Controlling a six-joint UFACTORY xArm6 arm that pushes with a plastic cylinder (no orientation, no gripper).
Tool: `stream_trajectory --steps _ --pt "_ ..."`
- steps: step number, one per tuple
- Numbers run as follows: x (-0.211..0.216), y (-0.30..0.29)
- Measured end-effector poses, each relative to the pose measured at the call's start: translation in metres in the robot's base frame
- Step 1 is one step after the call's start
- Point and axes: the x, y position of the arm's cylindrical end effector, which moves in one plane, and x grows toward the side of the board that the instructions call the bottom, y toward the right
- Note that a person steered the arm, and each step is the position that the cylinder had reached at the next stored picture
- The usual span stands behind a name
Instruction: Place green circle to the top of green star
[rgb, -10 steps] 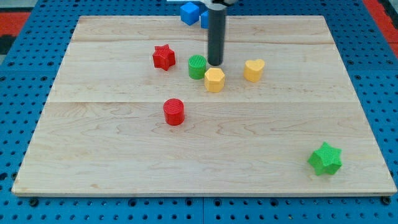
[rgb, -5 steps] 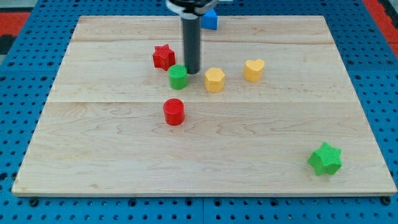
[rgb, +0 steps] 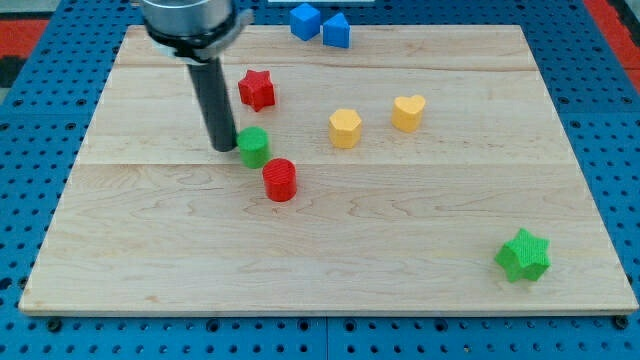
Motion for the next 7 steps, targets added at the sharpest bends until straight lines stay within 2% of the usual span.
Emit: stream_trajectory --steps 2,3,5,7 --pt "0.022 0.159" --pt "0.025 0.197" --pt "0.041 0.149" --pt "0.101 0.263"
